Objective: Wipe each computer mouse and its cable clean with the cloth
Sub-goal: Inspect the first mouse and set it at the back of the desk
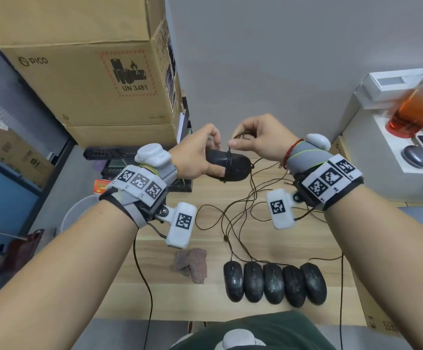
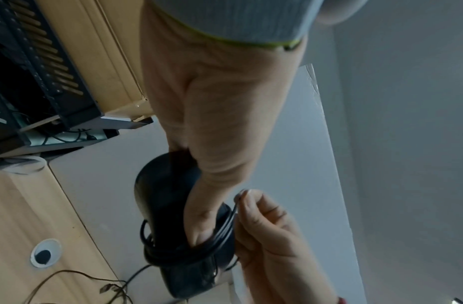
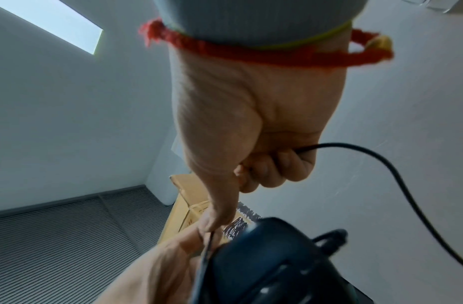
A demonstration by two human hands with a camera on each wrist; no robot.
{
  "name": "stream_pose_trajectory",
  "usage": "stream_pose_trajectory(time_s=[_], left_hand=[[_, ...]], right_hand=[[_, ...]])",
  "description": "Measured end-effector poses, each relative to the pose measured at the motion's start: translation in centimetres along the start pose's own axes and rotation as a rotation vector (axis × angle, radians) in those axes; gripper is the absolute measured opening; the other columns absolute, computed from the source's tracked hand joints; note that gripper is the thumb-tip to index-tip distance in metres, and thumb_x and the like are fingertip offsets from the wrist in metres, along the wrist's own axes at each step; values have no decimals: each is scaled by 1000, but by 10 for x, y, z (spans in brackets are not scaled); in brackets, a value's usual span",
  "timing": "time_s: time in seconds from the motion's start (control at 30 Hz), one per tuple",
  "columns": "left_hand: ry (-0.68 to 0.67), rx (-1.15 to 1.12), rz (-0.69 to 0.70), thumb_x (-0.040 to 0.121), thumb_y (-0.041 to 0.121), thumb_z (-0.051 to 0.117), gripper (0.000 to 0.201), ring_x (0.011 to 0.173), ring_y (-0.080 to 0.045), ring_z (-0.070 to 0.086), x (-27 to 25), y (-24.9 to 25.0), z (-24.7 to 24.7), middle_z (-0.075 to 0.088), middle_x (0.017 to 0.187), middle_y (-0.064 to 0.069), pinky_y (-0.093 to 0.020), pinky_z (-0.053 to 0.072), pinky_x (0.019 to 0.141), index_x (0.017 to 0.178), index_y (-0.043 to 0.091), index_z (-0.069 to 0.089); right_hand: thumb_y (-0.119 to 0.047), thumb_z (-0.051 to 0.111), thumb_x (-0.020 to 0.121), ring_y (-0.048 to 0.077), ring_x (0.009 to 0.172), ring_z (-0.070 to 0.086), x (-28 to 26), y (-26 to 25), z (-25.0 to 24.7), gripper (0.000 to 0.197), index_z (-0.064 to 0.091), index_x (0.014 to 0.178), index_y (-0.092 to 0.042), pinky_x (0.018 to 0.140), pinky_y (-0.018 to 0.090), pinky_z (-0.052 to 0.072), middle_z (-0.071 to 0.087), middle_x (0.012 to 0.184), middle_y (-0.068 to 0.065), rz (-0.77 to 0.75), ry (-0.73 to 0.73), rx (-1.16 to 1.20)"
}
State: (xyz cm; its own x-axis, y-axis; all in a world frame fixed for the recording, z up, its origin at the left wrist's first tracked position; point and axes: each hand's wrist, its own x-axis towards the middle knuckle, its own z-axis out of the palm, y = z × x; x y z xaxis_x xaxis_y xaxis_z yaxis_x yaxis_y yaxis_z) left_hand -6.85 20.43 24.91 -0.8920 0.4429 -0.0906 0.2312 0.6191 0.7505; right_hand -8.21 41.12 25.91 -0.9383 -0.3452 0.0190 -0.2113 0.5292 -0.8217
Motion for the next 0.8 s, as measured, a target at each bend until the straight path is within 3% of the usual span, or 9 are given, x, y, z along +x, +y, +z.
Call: stream_pose_trajectory(time_s=[0.07, 0.13, 0.23, 0.3, 0.4, 0.5, 0.63, 0.7, 0.8], left_hand=[[-32, -113, 43, 71, 3, 89, 61, 70, -11, 63, -3, 6, 0, 70, 86, 0, -34, 53, 72, 95, 27, 38], [-28, -285, 75, 73, -12, 82, 60, 78, -14, 67, -6, 13, -2, 71, 95, -4, -34, 57, 72, 97, 20, 37], [39, -445, 82, 75, -21, 75, 58, 83, -12, 72, -8, 21, -10, 73, 104, -11, -27, 59, 68, 98, 17, 37], [120, -520, 71, 75, -20, 75, 56, 88, -16, 73, -7, 22, -14, 72, 107, -15, -29, 59, 70, 96, 18, 38], [264, -565, 16, 77, -16, 76, 55, 92, -19, 73, -3, 16, -16, 73, 105, -11, -37, 60, 74, 96, 19, 38], [369, -528, -55, 78, -12, 78, 56, 95, -26, 70, 0, 6, -16, 73, 101, -6, -51, 59, 85, 95, 21, 36], [379, -306, -150, 70, 8, 91, 61, 99, -31, 71, 2, -6, -17, 74, 102, -4, -56, 56, 90, 92, 27, 37], [311, -136, -167, 62, 24, 95, 64, 97, -27, 71, 1, -8, -16, 74, 104, -3, -51, 54, 90, 94, 29, 39], [211, 60, -141, 65, 21, 95, 63, 96, -29, 67, -1, -6, -12, 71, 104, -5, -45, 53, 88, 98, 25, 41]], right_hand=[[-27, 76, 85, 11, 64, 45, 2, 5, -2, 15, 69, 78, -15, 64, 24, 39, 55, 67, 1, 9, 8, 69], [-26, 70, 90, 15, 62, 44, 1, 10, -1, 16, 66, 78, -16, 56, 23, 38, 54, 72, 10, 48, 24, 122], [-3, 61, 89, 15, 60, 41, -4, 24, 2, 23, 60, 70, -14, 57, 26, 33, 50, 65, 10, 96, 25, 135], [-10, 57, 82, 16, 52, 36, -8, 30, 9, 18, 57, 64, -11, 54, 26, 32, 44, 55, 4, 115, 12, 159], [-31, 57, 96, 16, 50, 34, -14, 29, 23, 26, 72, 79, -18, 49, 24, 32, 41, 57, 1, 97, -65, 187], [-32, 52, 101, 15, 52, 32, -19, 14, 30, 29, 76, 92, -17, 50, 24, 32, 40, 56, -5, 103, -161, 101], [-37, 55, 99, 8, 46, 31, -24, -10, 25, 28, 77, 91, -22, 48, 20, 30, 36, 49, -10, 58, -218, -77], [-34, 58, 97, 10, 46, 29, -24, -21, 19, 26, 77, 87, -20, 48, 21, 29, 36, 50, -4, 12, -208, -91], [-26, 62, 96, 1, 48, 40, -22, -35, 7, 24, 76, 85, -11, 54, 13, 32, 54, 48, -7, -47, -135, -33]])
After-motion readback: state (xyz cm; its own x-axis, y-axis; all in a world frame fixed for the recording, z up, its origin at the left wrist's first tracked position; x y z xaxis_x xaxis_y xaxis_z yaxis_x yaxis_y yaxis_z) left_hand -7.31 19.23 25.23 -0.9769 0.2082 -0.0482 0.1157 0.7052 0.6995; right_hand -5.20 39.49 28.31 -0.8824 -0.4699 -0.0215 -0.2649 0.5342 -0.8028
